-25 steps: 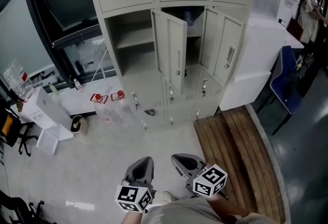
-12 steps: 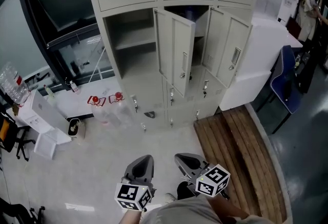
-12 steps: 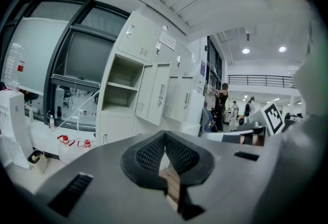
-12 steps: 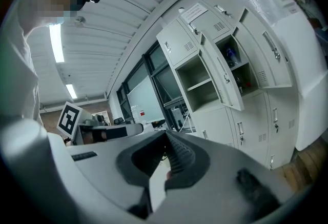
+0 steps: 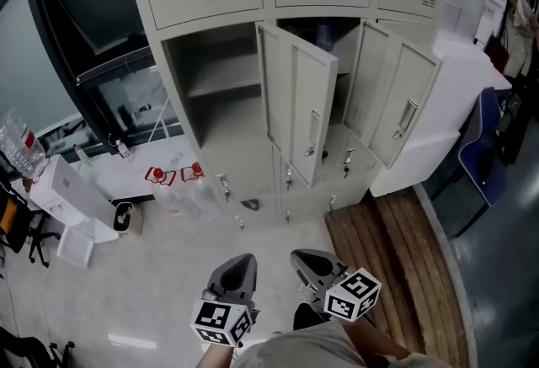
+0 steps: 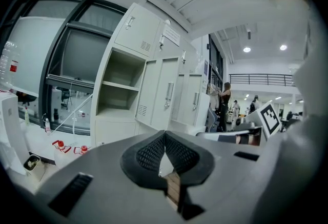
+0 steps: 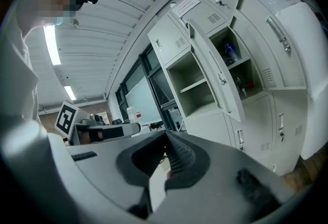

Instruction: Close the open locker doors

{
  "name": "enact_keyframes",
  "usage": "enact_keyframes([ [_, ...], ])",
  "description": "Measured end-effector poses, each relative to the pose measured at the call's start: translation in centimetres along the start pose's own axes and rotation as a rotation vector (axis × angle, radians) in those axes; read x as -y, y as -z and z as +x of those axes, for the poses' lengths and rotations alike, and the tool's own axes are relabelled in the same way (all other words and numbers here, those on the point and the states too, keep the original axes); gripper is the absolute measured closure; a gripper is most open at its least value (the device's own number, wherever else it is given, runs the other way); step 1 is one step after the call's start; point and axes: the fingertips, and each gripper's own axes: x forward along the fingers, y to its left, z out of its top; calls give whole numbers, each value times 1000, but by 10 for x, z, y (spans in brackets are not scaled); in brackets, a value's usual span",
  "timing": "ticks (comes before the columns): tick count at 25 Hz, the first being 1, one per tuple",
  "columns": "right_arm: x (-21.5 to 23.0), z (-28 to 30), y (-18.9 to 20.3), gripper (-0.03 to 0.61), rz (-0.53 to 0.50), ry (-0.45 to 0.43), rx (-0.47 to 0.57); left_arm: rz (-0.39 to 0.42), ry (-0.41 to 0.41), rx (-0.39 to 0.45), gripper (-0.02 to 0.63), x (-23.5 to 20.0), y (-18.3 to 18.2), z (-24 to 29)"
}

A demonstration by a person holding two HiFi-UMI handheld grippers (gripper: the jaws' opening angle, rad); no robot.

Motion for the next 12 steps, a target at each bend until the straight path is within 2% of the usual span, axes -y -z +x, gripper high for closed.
enact_keyframes([
  [6, 51, 28, -33, 554, -8, -6, 2, -5, -10, 9, 597, -18, -24, 55],
  [12, 105, 37, -63, 554, -9, 32, 6, -12, -9, 15, 597, -25, -40, 101],
])
